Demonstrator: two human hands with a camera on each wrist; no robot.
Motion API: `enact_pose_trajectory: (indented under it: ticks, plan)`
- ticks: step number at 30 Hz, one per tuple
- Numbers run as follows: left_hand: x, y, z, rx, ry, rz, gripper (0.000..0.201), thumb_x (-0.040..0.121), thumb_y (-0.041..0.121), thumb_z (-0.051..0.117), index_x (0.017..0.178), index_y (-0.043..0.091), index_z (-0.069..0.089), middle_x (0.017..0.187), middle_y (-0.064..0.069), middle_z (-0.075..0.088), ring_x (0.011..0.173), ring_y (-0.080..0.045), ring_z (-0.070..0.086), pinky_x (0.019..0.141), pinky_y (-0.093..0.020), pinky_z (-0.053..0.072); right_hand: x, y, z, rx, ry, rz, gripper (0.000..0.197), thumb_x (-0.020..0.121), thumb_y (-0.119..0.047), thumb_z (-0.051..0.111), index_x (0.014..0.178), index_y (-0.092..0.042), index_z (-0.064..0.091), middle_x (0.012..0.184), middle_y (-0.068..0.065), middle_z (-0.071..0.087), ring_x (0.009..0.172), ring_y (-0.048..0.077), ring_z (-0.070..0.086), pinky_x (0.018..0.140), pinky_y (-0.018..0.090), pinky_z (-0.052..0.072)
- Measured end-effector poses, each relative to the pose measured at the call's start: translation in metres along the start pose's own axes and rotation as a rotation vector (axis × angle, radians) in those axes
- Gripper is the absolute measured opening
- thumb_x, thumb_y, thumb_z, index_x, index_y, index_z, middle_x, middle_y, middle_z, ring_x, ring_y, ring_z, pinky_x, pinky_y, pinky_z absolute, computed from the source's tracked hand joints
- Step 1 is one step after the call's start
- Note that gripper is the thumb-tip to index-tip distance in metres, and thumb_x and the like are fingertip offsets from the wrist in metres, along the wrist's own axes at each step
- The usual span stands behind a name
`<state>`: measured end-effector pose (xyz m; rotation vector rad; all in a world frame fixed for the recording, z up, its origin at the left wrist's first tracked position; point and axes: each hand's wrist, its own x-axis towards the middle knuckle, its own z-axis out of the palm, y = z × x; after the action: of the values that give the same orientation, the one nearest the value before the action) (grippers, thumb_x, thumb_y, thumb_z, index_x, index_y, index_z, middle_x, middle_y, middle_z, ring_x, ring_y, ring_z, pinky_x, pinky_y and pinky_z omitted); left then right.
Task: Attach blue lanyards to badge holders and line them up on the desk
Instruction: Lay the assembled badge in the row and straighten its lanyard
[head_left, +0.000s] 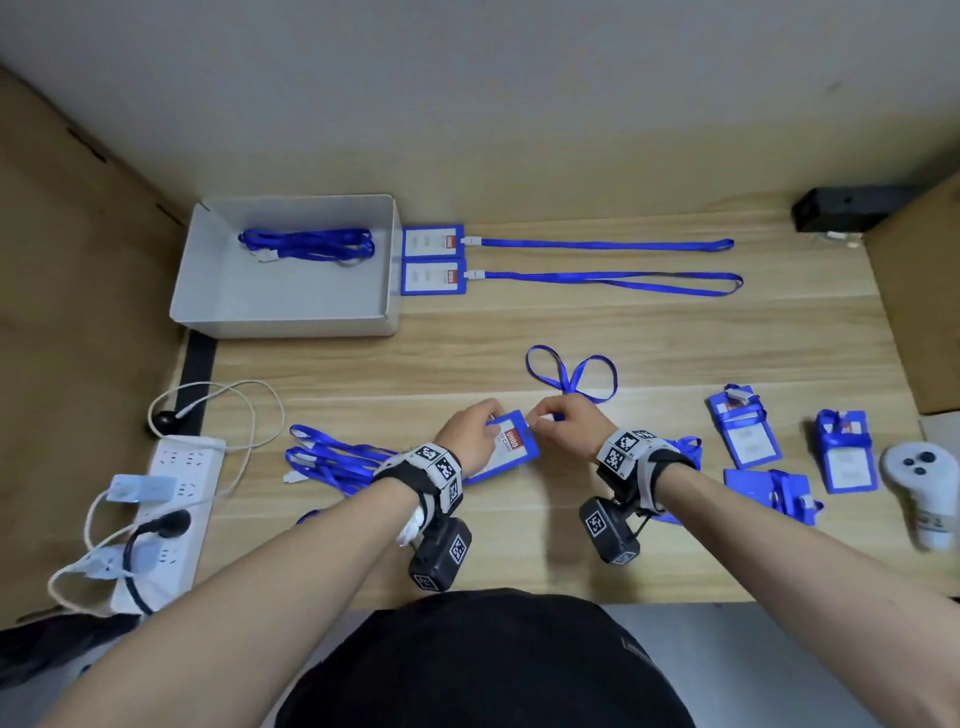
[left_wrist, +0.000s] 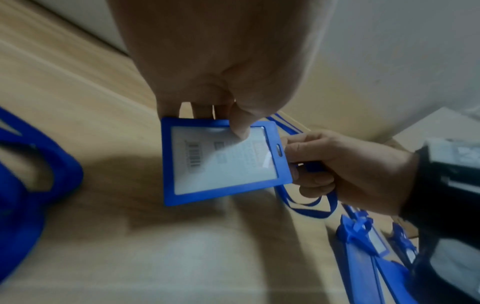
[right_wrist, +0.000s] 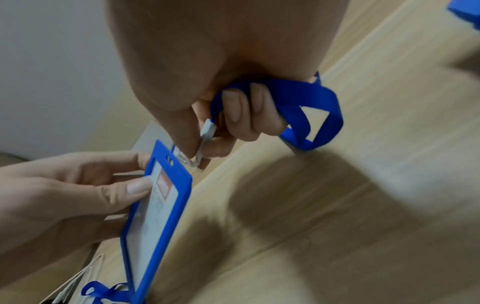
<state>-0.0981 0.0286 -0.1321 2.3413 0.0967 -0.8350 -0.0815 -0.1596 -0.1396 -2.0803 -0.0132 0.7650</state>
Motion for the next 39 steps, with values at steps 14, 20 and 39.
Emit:
enact_pose_trajectory:
  ticks: [14,20,39]
  plan:
    - [0.003,0.018,-0.070,-0.002,-0.026,0.092,0.010,0.098,0.017,0.050,0.101,0.019,0.059,0.104,-0.009,0.067,0.089,-0.026,0.060,0.076,-0.034,0.046,0.006,-0.059,-0.023,-0.050,-0.107,-0.139,0.012,0.091,-0.005,0.061,0.096,-0.002,0.071,0.063,-0.005,0.060,0.049,-0.002,0.050,0.054,0.012,0.038]
    - [0.004,0.022,-0.080,0.019,-0.044,0.121,0.009,0.099,0.017,0.050,0.097,0.022,0.057,0.099,-0.004,0.064,0.088,-0.022,0.059,0.076,-0.034,0.047,0.003,-0.061,-0.024,0.029,-0.051,-0.125,0.012,0.090,-0.005,0.061,0.095,-0.001,0.071,0.061,-0.010,0.060,0.050,-0.002,0.049,0.055,0.013,0.038]
    - [-0.003,0.022,-0.079,0.112,0.046,0.127,0.012,0.098,0.025,0.050,0.106,0.022,0.058,0.108,-0.004,0.068,0.096,-0.026,0.062,0.083,-0.040,0.052,0.003,-0.064,-0.022,0.104,-0.015,-0.094,0.012,0.089,-0.004,0.061,0.093,-0.002,0.073,0.058,-0.014,0.064,0.054,0.001,0.053,0.056,0.014,0.040]
